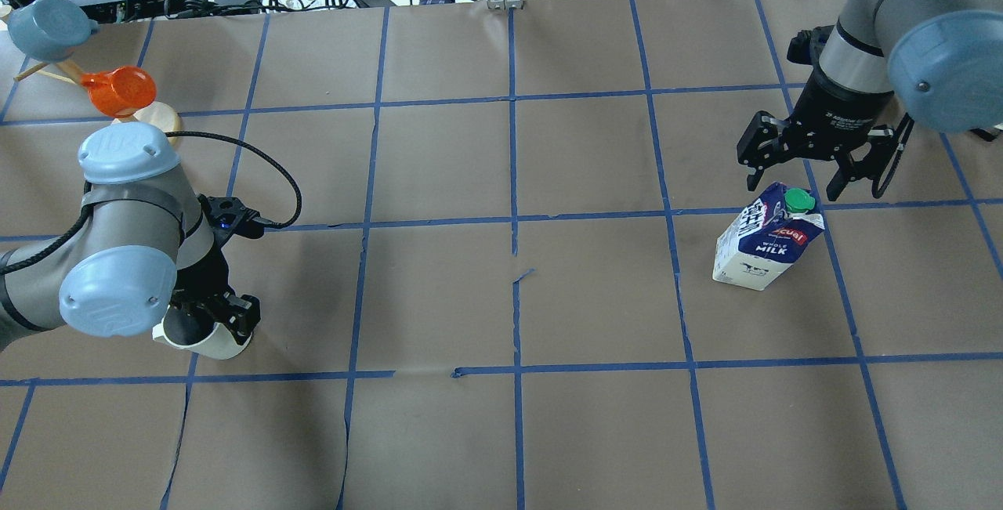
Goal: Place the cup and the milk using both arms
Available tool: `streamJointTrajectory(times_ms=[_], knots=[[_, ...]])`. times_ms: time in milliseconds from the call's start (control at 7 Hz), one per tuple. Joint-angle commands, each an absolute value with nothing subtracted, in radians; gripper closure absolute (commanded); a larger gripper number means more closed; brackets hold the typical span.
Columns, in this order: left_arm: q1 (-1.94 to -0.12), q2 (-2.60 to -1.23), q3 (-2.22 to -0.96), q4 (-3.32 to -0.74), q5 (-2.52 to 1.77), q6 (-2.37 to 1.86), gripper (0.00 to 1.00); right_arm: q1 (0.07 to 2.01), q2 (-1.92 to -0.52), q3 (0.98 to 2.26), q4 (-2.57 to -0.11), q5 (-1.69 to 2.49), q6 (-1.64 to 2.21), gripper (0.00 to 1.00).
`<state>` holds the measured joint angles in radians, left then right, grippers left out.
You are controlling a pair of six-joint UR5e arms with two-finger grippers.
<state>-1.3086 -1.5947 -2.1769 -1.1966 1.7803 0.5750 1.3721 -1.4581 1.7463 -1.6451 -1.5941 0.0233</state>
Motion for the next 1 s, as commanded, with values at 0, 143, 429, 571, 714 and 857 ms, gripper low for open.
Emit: streamJointTrajectory(times_ms=[0, 143, 429, 571, 714, 857], knots=[[-1.301, -1.597, -2.169, -1.155, 1.778, 0.565, 1.00, 1.362, -1.450, 1.756, -1.652, -1.600, 0.029, 0.00], [-1.299, -1.594, -2.168, -1.134, 1.775, 0.561, 1.00, 1.361, -1.439, 1.756, -1.652, -1.601, 0.031, 0.00], [-1.319, -1.589, -2.148, -1.101, 1.709, 0.447, 1.00, 1.330, -1.434, 1.758, -1.641, -1.601, 0.038, 0.03], [-1.351, -1.607, -2.078, -1.171, 1.659, 0.358, 1.00, 1.330, -1.434, 1.758, -1.640, -1.600, 0.044, 0.08], [-1.420, -1.617, -1.993, -1.286, 1.593, 0.224, 1.00, 1.330, -1.436, 1.758, -1.637, -1.595, 0.081, 0.11], [-1.506, -1.650, -1.935, -1.301, 1.562, 0.049, 1.00, 1.330, -1.436, 1.758, -1.640, -1.597, 0.083, 0.15]])
